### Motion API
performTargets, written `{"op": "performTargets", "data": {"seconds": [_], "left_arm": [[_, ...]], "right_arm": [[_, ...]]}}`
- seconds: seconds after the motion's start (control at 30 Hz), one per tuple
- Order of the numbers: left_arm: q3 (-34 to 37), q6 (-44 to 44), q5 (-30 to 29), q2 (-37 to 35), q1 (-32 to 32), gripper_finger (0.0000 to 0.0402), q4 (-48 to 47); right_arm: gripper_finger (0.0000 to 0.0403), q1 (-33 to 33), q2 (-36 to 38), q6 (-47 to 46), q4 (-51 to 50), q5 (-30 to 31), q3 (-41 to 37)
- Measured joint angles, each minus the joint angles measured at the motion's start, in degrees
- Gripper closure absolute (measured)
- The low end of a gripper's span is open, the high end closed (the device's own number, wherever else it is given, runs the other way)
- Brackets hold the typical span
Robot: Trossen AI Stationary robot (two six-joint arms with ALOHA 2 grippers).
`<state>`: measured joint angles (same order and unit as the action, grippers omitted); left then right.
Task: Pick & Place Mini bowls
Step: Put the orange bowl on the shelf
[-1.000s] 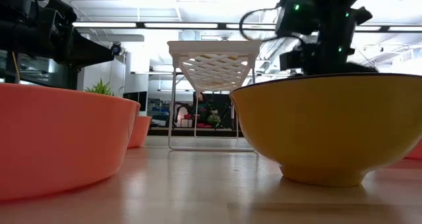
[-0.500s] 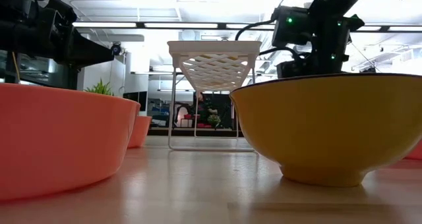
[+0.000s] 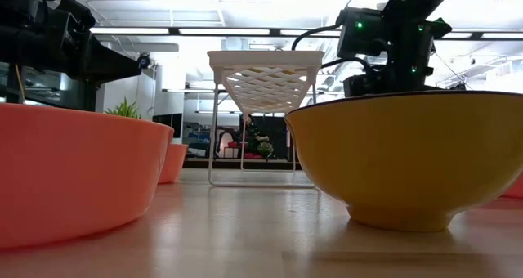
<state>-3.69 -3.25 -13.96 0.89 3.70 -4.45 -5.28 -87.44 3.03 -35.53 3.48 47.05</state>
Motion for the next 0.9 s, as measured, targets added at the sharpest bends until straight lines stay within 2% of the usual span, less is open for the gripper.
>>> {"op": "performTargets", "data": {"seconds": [0.33,0.6,0.9], "left_arm": [[0.00,-0.02,0.02,-0.02,0.02,0.0273,0.00],[0.00,-0.02,0.00,-0.02,0.02,0.0273,0.00],[0.00,-0.01,0.00,0.00,0.00,0.0273,0.00]], "right_arm": [[0.0395,0.00,0.02,-2.21,-1.28,-0.63,0.13],[0.0401,0.47,0.60,-9.08,-8.46,0.04,3.14],[0.0402,0.93,0.92,-8.60,-25.21,0.75,17.67]]}}
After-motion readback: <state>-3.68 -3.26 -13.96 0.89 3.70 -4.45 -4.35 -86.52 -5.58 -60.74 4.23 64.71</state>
